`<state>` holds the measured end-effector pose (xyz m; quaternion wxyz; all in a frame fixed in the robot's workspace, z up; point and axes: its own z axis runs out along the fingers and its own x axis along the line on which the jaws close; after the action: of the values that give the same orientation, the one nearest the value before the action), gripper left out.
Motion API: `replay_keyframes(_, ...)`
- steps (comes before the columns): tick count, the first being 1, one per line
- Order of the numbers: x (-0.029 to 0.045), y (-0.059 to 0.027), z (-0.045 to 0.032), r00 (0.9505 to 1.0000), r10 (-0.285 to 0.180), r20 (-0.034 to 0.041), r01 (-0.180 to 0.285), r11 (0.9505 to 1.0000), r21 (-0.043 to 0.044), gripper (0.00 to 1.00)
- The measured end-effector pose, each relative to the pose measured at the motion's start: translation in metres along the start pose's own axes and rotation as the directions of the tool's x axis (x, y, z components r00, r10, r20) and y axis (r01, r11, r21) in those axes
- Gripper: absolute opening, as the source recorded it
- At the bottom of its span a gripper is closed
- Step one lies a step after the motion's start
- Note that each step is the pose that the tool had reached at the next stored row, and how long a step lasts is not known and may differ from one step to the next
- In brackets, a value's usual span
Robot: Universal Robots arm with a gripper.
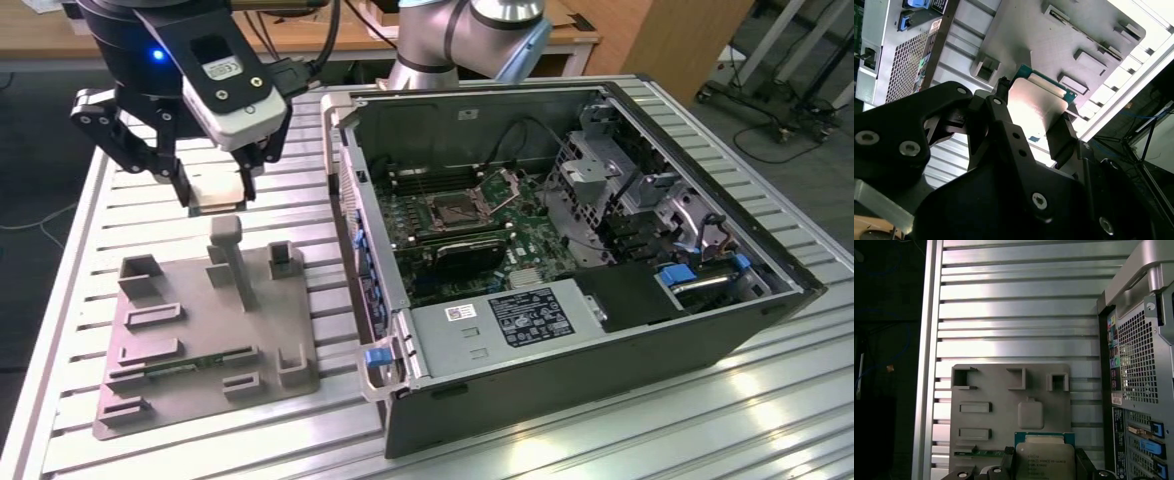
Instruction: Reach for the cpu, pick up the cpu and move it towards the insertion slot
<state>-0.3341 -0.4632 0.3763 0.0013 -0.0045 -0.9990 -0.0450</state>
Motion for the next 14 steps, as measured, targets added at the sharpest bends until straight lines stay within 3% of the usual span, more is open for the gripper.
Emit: replay_keyframes(14,-0.0048,0.0000,0.0000,1.0000,0.000,0.0000,0.000,1.0000,0.0000,0.54)
